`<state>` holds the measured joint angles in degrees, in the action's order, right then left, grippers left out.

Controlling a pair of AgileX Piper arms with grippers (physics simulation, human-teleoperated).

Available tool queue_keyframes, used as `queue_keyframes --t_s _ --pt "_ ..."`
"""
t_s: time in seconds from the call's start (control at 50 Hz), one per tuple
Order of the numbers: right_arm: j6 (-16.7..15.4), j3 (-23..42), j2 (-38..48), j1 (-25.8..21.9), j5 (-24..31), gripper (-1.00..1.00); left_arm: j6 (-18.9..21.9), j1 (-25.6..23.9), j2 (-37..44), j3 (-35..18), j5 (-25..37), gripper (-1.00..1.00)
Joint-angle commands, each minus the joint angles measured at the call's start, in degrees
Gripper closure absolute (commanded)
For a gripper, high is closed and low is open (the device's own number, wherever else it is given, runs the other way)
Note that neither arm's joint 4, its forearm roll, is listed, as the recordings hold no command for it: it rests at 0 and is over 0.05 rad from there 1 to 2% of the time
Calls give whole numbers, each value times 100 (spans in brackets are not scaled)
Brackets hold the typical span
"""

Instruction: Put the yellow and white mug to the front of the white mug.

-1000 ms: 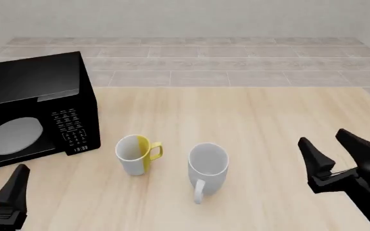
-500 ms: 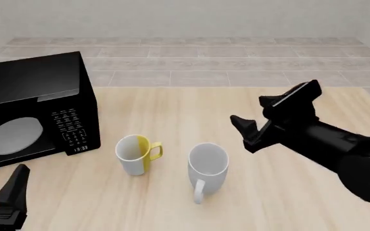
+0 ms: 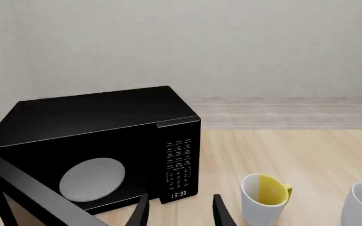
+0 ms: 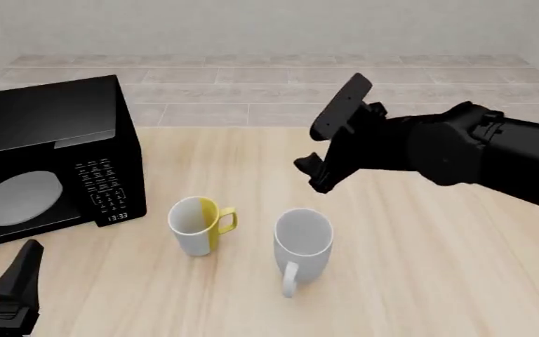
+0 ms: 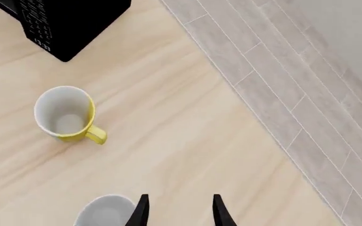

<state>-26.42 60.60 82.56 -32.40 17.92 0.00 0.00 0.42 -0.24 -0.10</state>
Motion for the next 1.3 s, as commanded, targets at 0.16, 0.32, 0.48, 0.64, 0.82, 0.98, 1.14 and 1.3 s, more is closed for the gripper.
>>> queue_keyframes --t_s 0.16,0.32,0.48,0.64,0.82,0.98,1.14,1.3 --pt "-107 904 828 -760 1107 -100 0 0 0 0 0 -100" --pt "-88 1276 1104 -1002 1360 -100 0 0 0 0 0 -100" --pt "-189 1705 1456 -1011 1626 -100 0 0 0 0 0 -100" --pt "-276 2291 1990 -941 1995 -100 0 0 0 0 0 -100" --pt "-276 2663 2377 -975 2276 -100 0 0 0 0 0 -100" --pt "-296 3025 2727 -1066 2537 -100 0 0 0 0 0 -100" --pt "-282 3199 3005 -1161 2648 -100 0 0 0 0 0 -100" --pt "-226 3317 3200 -1175 2702 -100 0 0 0 0 0 -100"
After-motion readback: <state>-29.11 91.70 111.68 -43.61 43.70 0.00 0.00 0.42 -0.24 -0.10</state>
